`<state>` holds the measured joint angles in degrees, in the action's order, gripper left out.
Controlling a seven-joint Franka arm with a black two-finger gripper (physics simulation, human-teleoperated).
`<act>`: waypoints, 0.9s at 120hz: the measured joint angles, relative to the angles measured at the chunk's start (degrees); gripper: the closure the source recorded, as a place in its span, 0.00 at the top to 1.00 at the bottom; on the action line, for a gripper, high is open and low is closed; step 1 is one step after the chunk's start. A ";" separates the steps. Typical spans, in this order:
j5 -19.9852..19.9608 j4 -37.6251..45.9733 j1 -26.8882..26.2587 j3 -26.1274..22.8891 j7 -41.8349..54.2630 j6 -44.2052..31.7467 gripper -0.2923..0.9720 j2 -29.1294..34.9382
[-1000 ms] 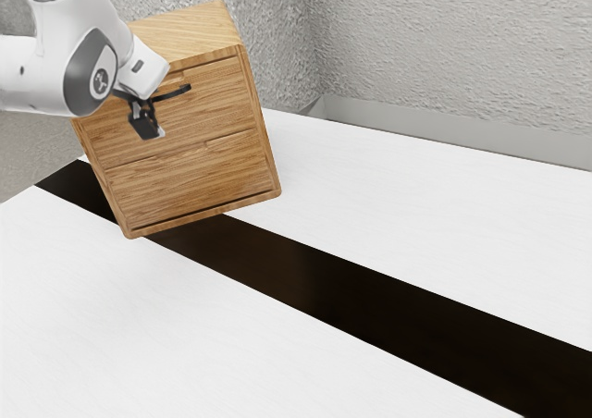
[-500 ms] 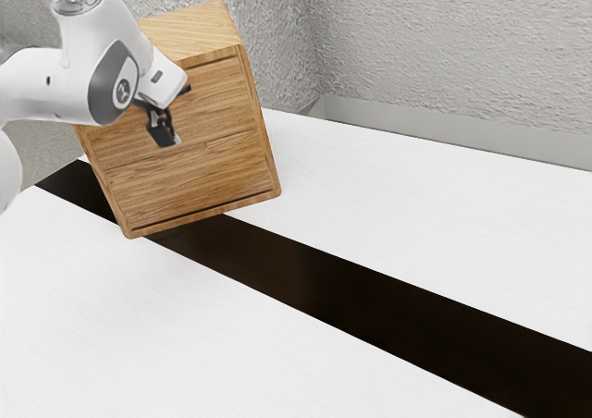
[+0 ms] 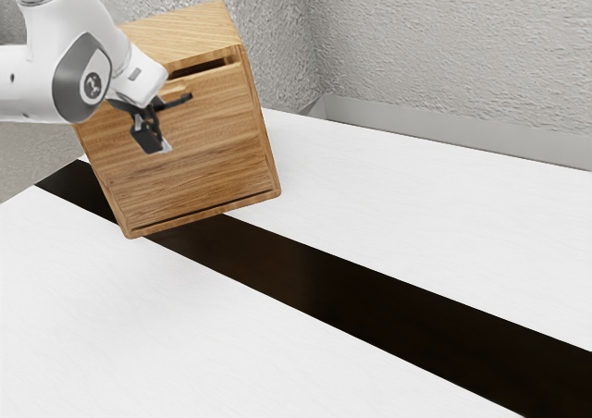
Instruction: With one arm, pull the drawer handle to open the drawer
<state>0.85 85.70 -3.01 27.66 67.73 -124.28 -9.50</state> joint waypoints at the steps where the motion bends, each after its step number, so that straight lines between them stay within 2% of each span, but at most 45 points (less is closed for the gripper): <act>1: 0.00 0.19 0.00 -0.08 0.00 0.04 0.76 0.20; 21: 0.13 2.90 -0.10 -1.79 0.08 0.64 0.74 3.43; 86: 2.11 11.41 -0.27 -5.25 0.15 0.87 0.77 11.19; 108: 3.01 13.93 -0.50 -5.90 0.03 0.81 0.74 13.97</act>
<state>3.86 99.62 -3.51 21.76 67.76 -123.47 4.46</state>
